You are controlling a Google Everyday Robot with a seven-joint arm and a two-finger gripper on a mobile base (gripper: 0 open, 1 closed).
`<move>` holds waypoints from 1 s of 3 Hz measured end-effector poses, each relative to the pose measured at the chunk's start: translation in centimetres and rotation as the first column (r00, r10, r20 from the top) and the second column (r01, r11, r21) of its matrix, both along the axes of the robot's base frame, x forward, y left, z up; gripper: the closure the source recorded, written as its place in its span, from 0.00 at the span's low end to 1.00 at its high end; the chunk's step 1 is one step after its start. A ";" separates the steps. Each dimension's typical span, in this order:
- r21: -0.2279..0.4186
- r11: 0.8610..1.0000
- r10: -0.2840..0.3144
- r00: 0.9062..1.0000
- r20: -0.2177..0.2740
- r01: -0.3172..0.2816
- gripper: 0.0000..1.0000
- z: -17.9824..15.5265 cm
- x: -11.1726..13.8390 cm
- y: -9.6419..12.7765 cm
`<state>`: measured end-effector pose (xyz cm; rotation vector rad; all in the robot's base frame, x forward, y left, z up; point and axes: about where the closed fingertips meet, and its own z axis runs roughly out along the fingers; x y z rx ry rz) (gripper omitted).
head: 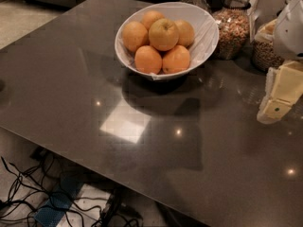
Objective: Pick apple from white bowl
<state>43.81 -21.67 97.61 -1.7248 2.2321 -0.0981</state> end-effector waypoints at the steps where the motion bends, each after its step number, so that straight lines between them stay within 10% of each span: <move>1: 0.000 1.000 0.000 1.000 0.000 0.000 0.00 0.0 0.0 0.0; 3: 0.159 0.981 0.099 0.992 0.078 -0.110 0.00 0.8 3.1 3.3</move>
Offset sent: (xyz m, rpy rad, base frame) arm 0.0264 0.0195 -0.0043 0.1485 -0.0266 0.0867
